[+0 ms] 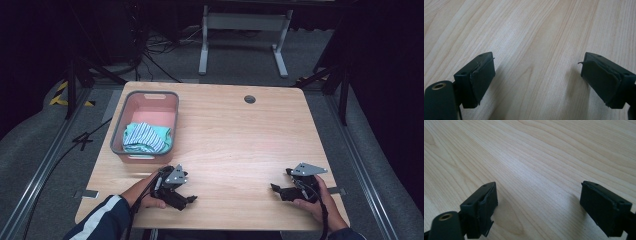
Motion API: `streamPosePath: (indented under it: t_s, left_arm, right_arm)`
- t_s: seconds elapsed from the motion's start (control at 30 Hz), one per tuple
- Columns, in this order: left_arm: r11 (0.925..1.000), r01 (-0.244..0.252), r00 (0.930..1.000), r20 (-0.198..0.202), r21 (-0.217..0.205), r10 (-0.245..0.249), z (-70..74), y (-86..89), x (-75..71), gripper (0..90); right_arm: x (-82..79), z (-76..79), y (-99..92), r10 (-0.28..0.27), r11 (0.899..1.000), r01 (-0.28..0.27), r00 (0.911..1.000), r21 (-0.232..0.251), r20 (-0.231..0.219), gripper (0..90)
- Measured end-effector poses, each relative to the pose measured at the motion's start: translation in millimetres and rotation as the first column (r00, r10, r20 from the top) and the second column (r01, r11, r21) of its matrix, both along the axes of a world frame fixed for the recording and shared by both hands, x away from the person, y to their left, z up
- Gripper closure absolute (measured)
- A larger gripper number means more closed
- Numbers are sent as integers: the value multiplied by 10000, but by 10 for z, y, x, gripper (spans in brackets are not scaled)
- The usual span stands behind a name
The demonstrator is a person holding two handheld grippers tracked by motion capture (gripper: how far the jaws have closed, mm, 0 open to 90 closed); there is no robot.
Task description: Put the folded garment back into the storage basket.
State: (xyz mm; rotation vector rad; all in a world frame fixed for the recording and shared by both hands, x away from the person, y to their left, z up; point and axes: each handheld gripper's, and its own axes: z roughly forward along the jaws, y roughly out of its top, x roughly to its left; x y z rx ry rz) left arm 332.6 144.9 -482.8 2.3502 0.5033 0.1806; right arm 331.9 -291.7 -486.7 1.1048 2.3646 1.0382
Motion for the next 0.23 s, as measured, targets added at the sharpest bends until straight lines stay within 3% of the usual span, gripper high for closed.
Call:
streamPosePath:
  t_s: [0.23]
  left_arm:
    - [10000,-9,10000,5,6,9,0,-1,0,119]
  right_arm:
    - [-1,1,1,-12,10000,12,10000,30,-11,151]
